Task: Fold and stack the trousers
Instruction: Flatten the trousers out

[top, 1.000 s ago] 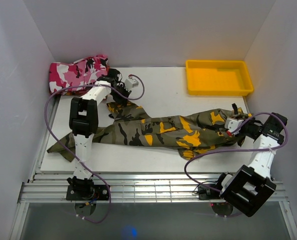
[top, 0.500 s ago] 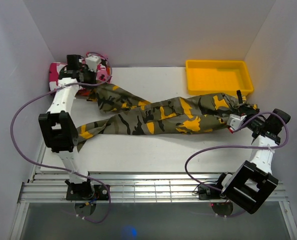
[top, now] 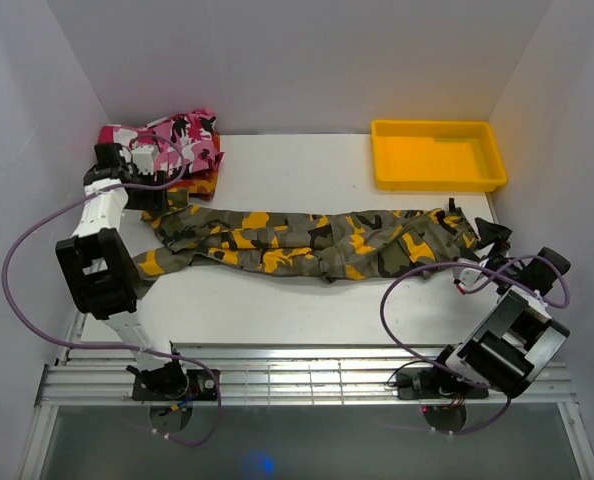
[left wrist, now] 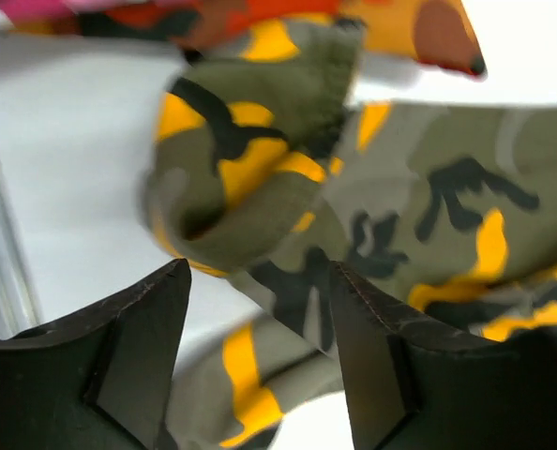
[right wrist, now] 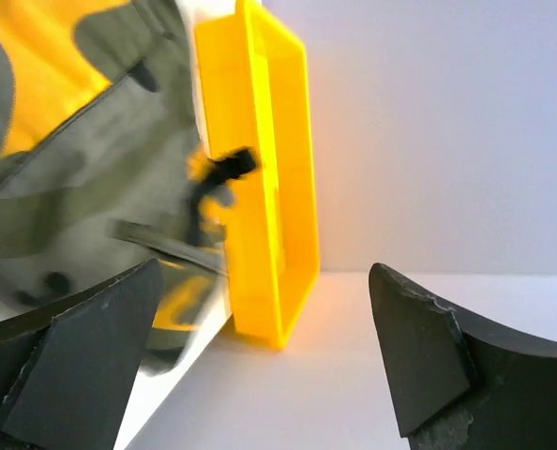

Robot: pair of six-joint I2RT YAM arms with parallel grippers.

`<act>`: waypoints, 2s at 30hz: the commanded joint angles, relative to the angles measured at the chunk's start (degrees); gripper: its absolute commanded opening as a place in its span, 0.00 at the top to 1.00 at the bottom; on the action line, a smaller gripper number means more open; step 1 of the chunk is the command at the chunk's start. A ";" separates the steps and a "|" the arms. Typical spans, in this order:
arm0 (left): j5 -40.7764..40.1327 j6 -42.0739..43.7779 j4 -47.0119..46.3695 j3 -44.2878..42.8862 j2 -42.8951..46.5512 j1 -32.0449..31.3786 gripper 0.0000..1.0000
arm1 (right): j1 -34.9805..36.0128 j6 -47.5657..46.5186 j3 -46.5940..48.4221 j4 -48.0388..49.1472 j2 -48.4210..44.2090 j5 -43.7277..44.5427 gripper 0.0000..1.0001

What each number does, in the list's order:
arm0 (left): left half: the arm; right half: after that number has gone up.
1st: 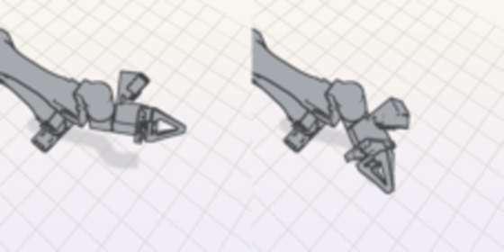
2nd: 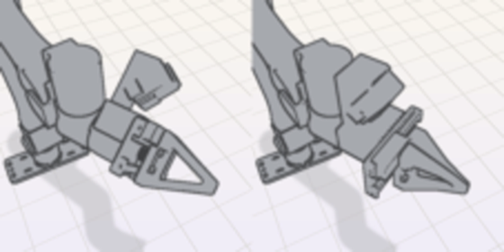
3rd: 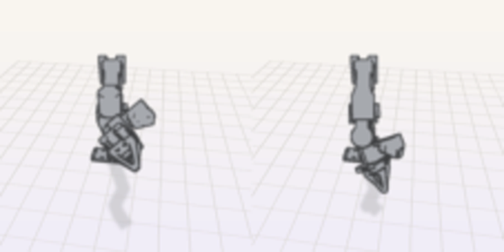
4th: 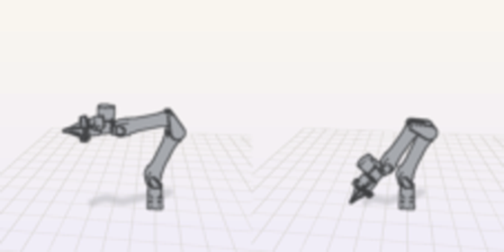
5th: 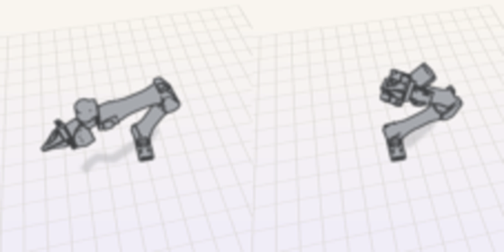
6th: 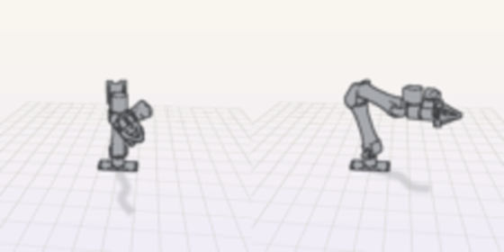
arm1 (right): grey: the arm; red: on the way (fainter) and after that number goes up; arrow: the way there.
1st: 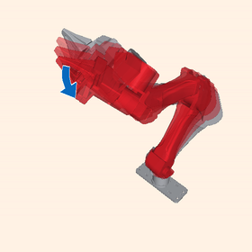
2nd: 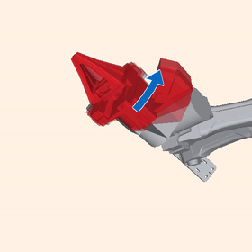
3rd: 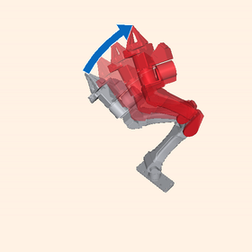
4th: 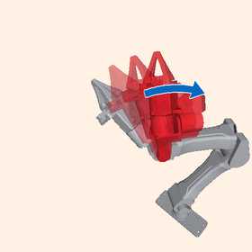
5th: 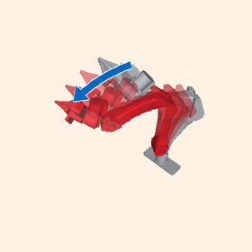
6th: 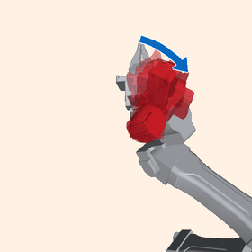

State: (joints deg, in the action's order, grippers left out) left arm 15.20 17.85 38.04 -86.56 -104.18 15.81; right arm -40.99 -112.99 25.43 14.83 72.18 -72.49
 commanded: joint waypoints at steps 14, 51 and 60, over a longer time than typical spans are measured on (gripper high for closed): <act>24.43 21.54 21.73 8.42 16.46 -10.52 0.28 | 6.61 26.72 37.29 -43.01 1.20 20.97 0.00; 22.59 8.44 10.21 13.44 19.28 -7.65 0.27 | 28.51 66.59 81.80 -82.15 45.60 52.36 0.36; 21.36 5.09 8.63 13.61 18.84 -1.23 0.28 | 28.51 64.91 84.34 -84.97 43.49 51.40 0.92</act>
State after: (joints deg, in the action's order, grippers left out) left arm 36.38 23.90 47.59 -72.49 -86.28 12.78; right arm -12.67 -47.22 107.18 -68.58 119.55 -20.40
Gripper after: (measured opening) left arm 0.721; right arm 0.153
